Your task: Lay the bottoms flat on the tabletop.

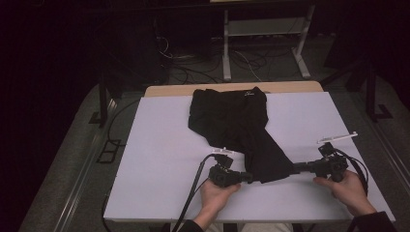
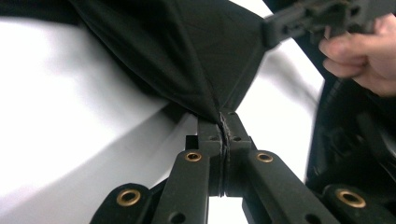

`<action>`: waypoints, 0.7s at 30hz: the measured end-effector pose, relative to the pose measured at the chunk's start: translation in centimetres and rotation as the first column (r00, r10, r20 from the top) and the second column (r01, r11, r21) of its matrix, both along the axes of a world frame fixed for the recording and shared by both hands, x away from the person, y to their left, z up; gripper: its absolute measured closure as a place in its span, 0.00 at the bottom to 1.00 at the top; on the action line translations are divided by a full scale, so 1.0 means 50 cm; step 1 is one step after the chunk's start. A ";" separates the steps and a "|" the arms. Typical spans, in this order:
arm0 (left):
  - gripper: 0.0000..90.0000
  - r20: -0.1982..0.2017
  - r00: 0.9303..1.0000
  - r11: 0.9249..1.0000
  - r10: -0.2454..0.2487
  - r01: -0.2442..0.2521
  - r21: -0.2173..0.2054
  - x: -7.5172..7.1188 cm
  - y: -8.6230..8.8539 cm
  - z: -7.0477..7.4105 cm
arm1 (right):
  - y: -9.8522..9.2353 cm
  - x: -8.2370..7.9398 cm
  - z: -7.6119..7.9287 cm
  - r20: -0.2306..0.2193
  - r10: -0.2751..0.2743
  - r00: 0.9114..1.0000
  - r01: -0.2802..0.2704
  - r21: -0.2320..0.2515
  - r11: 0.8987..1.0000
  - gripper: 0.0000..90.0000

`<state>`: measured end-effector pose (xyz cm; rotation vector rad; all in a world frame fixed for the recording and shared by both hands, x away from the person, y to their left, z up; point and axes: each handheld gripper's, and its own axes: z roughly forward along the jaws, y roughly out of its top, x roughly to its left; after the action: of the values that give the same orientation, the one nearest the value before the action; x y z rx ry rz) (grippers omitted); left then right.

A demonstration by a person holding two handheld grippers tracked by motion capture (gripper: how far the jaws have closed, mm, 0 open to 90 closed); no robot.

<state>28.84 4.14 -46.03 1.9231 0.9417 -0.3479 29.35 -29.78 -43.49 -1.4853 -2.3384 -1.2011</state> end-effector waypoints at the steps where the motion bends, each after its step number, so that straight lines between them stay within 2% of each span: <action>1: 0.98 -0.005 1.000 1.000 -0.007 0.007 -0.006 -0.008 0.000 0.000 | 0.001 -0.004 0.001 0.005 0.006 1.000 -0.006 -0.018 1.000 0.98; 3: 0.98 -0.009 1.000 1.000 -0.016 0.015 -0.012 -0.015 0.000 0.001 | 0.002 -0.011 0.004 0.010 0.016 1.000 -0.016 -0.031 0.999 0.98; 7: 0.98 -0.023 0.999 0.999 -0.039 0.038 -0.030 -0.036 0.000 0.003 | -0.002 -0.019 0.009 0.010 0.021 1.000 -0.021 -0.027 0.999 0.98; 8: 0.98 -0.041 0.998 0.998 -0.043 0.041 -0.040 -0.043 0.001 -0.001 | -0.005 -0.024 0.009 0.004 0.024 1.000 -0.024 -0.023 0.999 0.98; 15: 0.98 -0.070 0.997 0.999 -0.038 0.035 -0.039 -0.056 0.007 -0.015 | -0.008 -0.042 0.004 -0.023 0.047 0.999 -0.048 -0.031 0.998 0.98; 21: 0.98 -0.075 0.997 0.999 -0.033 0.030 -0.034 -0.063 0.026 -0.014 | -0.013 -0.061 0.002 -0.048 0.072 0.996 -0.072 0.000 0.997 0.98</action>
<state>25.68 5.46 -46.71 1.9075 0.9500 -0.4552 26.28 -30.41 -43.38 -1.4010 -2.3413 -1.1339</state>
